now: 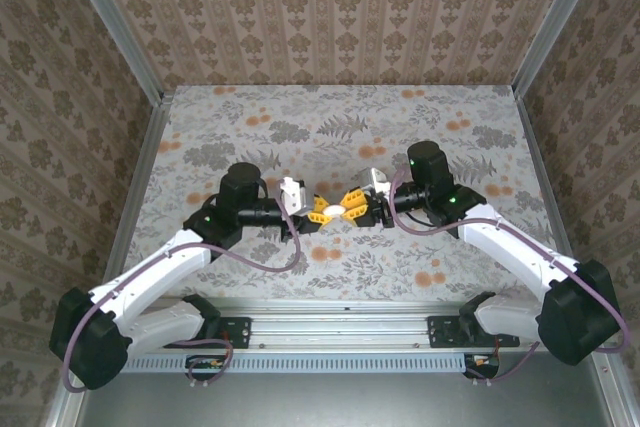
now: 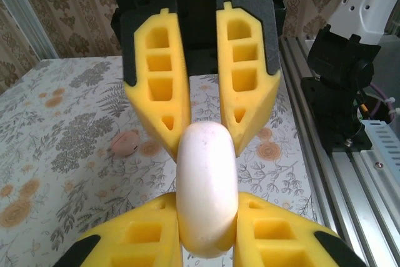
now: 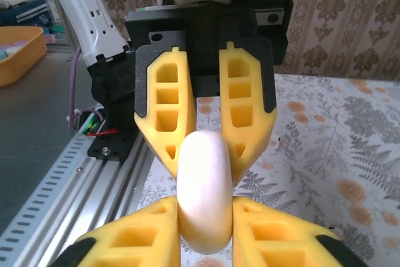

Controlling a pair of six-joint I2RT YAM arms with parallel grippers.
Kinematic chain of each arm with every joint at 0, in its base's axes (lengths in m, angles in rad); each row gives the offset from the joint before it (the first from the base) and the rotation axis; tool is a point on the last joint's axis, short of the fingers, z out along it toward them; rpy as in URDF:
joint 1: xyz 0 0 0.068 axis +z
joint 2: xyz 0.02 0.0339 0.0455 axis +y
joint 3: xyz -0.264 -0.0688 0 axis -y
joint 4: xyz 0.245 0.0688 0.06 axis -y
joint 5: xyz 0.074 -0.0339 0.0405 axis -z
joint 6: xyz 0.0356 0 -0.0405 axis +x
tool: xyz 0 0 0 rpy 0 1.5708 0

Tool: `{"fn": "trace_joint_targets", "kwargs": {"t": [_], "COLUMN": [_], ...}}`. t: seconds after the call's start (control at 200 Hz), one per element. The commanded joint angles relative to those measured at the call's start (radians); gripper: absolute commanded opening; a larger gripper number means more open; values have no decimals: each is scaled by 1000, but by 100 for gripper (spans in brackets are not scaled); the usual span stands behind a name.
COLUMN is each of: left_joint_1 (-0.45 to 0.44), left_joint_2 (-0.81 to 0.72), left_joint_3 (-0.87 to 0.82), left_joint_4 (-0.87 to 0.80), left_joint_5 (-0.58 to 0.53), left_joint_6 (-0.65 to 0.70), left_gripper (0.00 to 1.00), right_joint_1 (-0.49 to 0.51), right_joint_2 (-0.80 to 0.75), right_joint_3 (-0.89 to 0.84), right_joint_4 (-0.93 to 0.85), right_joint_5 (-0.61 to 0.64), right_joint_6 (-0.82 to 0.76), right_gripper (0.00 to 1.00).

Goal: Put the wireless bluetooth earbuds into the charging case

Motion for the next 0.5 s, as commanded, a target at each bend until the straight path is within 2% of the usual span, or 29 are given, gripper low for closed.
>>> {"fn": "trace_joint_targets", "kwargs": {"t": [0.0, 0.13, 0.25, 0.495], "left_joint_1": [-6, -10, -9, -9], "left_joint_2": [-12, -28, -20, -16], "left_joint_3": [44, 57, 75, 76], "left_joint_4": [-85, -200, -295, -347], "left_joint_5": [-60, -156, -247, -327], "left_joint_6": [69, 160, 210, 182], "left_gripper": [17, 15, 15, 15], "right_joint_1": [4, 17, 31, 36], "right_joint_2": [-32, -56, -79, -84], "right_joint_3": [35, 97, 103, 14], "right_joint_4": [-113, -280, -318, -204], "right_joint_5": [36, 189, 287, 331], "right_joint_6": [-23, -99, -142, -154], "right_gripper": [31, 38, 40, 41]}}
